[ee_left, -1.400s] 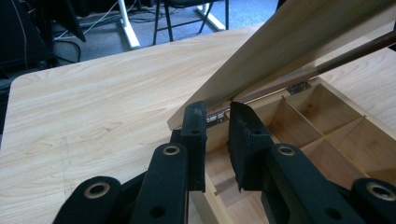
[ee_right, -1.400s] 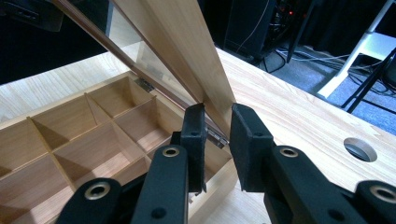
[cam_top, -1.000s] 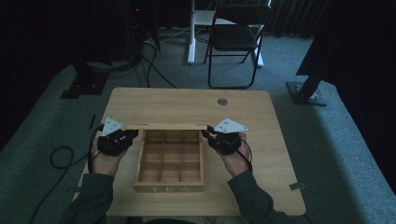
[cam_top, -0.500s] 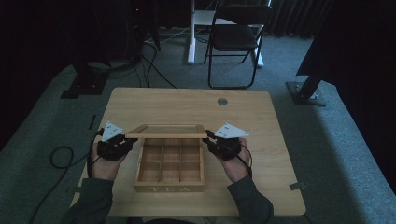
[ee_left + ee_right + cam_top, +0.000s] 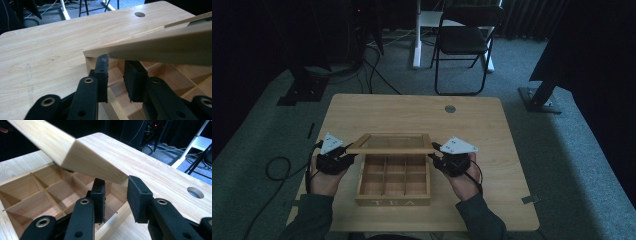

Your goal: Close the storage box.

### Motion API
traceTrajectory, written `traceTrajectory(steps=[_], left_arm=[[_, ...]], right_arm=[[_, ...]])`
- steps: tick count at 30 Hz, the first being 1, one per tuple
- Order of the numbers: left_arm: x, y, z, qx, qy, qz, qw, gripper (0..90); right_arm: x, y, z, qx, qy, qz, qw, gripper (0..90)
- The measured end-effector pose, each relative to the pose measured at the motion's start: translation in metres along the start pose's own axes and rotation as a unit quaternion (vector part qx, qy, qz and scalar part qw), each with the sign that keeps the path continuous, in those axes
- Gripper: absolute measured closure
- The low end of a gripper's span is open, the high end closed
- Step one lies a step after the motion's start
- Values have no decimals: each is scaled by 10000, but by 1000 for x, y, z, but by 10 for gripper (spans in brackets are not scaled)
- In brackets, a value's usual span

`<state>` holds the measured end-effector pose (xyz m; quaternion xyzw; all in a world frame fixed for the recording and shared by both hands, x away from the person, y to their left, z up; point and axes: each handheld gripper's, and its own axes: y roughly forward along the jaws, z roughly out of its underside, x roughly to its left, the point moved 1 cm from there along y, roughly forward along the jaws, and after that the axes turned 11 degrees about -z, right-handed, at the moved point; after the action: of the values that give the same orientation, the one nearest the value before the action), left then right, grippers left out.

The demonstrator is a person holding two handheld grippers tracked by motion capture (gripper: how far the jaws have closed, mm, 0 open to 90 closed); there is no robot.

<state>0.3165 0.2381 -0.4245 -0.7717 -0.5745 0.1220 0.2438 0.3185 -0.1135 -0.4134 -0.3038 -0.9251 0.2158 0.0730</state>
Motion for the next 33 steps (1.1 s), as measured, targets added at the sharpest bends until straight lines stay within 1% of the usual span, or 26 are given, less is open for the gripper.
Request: traceTrajectory(steps=[8,12,18,19,23,26,29,31,32,33], left_arm=[[-4,-8,4,-13,45,56,10000,690],[-6,-15,9,-76,21,90,9999,684],[-5,-21,12,-54,-12,112,9999,649],[-5,-22,14,-54,-34,132,9999,649],[-6,-23,16,-53,-8,162,9999,653],[-7,-24,16,-45,31,171,9998,675],[-7,-24,17,-10,22,232,9997,686],[-8,-24,18,2,26,231,9997,687],[-8,-24,19,22,71,227,9997,687],[-8,-24,19,22,71,227,9997,688]], right_arm=[[3,0,6,61,25,-60,10000,669],[5,0,9,97,53,-80,9999,668],[6,0,13,119,61,-99,9999,664],[6,0,13,125,66,-97,9999,662],[7,2,16,145,81,-103,9998,659],[8,2,17,151,68,-95,9998,661],[9,1,19,163,73,-82,9998,661],[10,1,19,147,87,-88,9998,650],[11,1,21,147,65,-27,9999,628],[13,0,21,152,68,-16,9999,622]])
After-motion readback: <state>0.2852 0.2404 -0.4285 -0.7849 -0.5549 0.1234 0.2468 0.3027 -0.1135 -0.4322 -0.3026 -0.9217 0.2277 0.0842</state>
